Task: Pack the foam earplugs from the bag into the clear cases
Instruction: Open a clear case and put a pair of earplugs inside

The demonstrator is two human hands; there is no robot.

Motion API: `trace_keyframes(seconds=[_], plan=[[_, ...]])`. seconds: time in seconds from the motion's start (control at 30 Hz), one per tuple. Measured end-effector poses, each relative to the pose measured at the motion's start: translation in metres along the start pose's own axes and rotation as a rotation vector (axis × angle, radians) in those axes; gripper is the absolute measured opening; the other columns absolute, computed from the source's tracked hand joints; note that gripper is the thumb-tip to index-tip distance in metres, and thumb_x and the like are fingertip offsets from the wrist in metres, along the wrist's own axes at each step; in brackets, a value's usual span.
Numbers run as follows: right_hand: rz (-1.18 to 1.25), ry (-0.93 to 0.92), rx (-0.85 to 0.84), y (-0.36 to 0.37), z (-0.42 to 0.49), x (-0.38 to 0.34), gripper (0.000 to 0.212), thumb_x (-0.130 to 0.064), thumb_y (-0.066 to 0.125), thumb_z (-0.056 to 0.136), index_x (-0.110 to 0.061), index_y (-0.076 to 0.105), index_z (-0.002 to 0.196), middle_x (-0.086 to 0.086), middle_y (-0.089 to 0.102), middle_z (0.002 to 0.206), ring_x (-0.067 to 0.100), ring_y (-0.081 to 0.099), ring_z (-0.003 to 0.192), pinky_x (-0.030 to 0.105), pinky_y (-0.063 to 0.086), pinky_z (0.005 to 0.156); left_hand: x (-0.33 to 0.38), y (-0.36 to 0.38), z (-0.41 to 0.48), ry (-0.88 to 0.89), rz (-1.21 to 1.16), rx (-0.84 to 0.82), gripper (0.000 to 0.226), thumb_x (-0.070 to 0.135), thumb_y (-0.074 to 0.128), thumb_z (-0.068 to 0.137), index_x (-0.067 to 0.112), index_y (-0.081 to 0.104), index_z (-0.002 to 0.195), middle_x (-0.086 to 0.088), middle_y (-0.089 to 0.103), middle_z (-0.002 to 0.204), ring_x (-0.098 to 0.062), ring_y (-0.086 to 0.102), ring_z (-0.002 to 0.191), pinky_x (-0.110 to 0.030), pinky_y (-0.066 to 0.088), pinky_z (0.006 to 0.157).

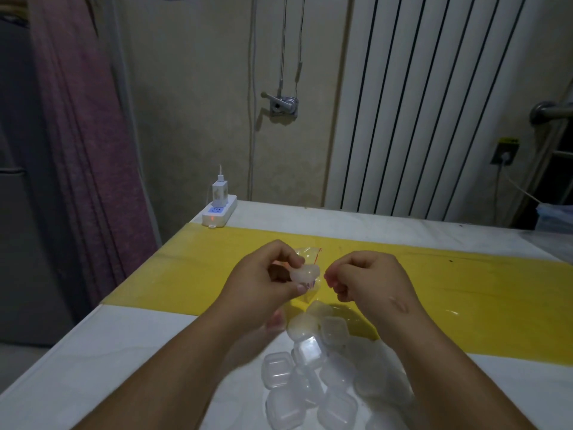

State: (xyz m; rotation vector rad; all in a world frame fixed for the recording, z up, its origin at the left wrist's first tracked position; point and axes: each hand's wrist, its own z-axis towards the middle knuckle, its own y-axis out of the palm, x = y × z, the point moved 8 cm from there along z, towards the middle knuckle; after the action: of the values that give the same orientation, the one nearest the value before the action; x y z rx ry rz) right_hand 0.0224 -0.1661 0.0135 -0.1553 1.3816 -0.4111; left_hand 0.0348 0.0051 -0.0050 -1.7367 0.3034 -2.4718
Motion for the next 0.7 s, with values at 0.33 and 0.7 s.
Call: trace_keyframes(seconds=[0.33,0.7], plan=[[0.203,0.104,-0.189,0.020,-0.004,0.009,0.021,-0.005,0.059,0.091,0.001,0.071,0.075,0.009,0.064,0.061,0.017,0.054,0.054,0.029,0.048,0.053,0.006,-0.003,-0.002,0.006,-0.083,0.012,0.030,-0.006,0.082,0.066,0.014,0.064,0.078,0.008,0.071,0.092,-0.007,0.064,0.075,-0.025,0.056,0.071],[-0.047,-0.096,-0.112,0.016,-0.002,-0.003,0.011,-0.016,0.080,0.076,-0.023,0.078,0.084,-0.003,0.073,0.075,0.011,0.066,0.067,0.035,0.056,0.073,0.009,-0.006,-0.003,0.026,-0.144,0.040,0.037,0.016,0.080,0.063,0.027,0.074,0.098,-0.005,0.071,0.099,-0.016,0.070,0.086,-0.024,0.055,0.072]])
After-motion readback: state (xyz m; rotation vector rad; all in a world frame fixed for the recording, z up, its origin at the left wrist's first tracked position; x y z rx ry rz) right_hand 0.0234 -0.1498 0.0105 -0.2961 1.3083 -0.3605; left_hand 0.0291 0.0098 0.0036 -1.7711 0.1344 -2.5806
